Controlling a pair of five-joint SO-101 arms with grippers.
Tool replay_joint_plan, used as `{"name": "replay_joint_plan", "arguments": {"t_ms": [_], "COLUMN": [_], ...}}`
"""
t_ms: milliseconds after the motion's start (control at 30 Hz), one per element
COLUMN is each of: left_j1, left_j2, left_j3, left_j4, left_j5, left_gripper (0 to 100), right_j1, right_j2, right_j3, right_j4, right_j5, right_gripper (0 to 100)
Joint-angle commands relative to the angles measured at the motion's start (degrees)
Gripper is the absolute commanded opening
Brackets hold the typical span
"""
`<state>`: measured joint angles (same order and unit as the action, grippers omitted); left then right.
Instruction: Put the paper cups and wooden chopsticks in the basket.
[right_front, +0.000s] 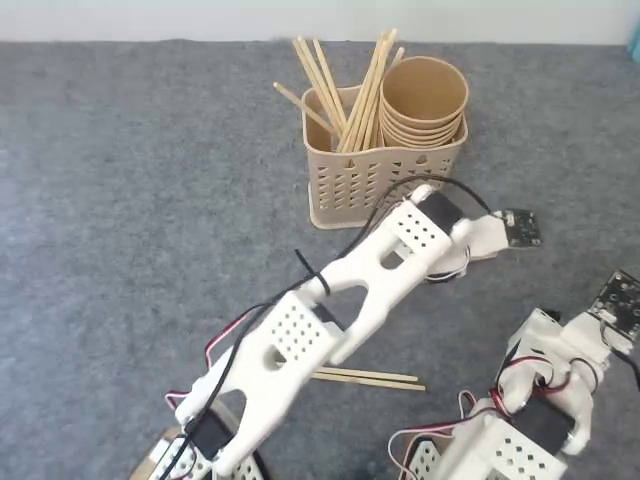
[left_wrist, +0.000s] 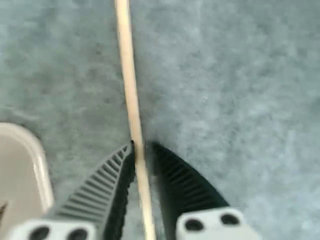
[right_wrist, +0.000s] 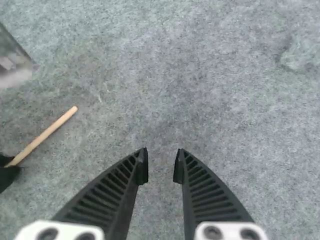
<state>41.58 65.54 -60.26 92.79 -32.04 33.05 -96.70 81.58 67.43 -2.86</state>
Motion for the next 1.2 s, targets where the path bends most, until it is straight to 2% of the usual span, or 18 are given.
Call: {"name": "replay_joint_plan", "arguments": {"t_ms": [0, 233, 433, 633, 833, 1167], "left_j1": [1.8, 3.0, 2.7, 3.2, 3.1, 2.7], "left_j2": [3.7, 3.1, -4.5, -12.4, -14.5, -23.8], "left_j3": [-8.8, -10.8, -7.4, 3.2, 3.7, 7.2], "left_j4": [8.0, 7.9, 7.9, 7.7, 7.7, 7.8], "left_j5": [-1.1, -0.4, 7.2, 7.7, 7.8, 17.3], "left_gripper": [1, 1, 1, 1, 1, 1], "right_j1": [0.2, 0.2, 0.2, 0.2, 0.2, 0.2], "right_j2": [-0.7, -0.8, -0.8, -0.8, -0.8, -0.8], "right_j3": [-0.4, -0.4, -0.3, -0.3, -0.3, -0.3], "right_j4": [-0.4, -0.4, -0.6, -0.7, -0.7, -0.7], "right_j5": [0.4, 0.4, 0.2, 0.2, 0.1, 0.1], "right_gripper": [10.0, 9.8, 9.8, 9.8, 9.8, 9.8]}}
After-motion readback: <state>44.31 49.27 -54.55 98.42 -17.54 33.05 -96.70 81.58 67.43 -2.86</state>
